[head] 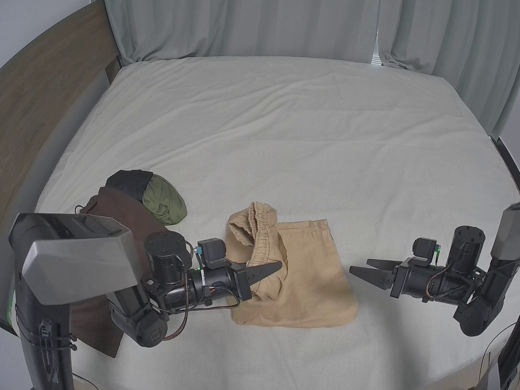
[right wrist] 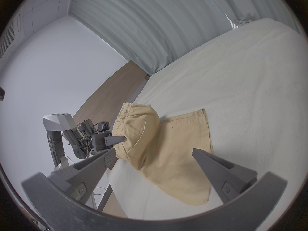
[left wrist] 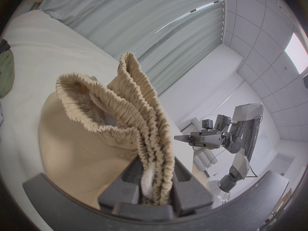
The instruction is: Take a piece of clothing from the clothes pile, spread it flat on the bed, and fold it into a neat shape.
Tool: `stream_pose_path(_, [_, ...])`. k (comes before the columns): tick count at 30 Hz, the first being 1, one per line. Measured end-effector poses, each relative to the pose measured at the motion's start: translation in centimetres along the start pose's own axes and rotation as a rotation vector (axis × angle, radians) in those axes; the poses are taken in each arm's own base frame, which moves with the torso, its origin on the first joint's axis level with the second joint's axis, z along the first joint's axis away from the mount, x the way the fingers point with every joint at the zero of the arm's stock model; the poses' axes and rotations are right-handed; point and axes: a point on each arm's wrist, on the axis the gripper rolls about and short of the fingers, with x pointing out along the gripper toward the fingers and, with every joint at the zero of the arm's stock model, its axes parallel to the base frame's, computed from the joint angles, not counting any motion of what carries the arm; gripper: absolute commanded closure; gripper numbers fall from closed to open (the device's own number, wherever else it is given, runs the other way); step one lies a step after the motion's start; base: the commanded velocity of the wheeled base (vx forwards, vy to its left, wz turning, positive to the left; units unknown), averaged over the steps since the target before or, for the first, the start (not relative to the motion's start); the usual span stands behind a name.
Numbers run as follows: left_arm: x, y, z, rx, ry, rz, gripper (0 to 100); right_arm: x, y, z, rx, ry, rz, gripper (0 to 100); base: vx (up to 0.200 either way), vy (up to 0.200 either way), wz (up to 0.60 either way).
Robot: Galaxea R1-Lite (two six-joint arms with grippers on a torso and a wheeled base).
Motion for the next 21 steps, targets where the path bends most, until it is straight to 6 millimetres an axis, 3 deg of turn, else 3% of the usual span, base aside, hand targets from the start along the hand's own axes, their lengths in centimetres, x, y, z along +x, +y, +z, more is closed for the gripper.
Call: stream_pose_path(21, [3.9, 0.2, -2.6, -0.038, 0.041, -0.06, 100, 0.1, -0.8, 1.3, 0.0, -0.054, -0.015, 0, 0.0, 0.0, 0.0])
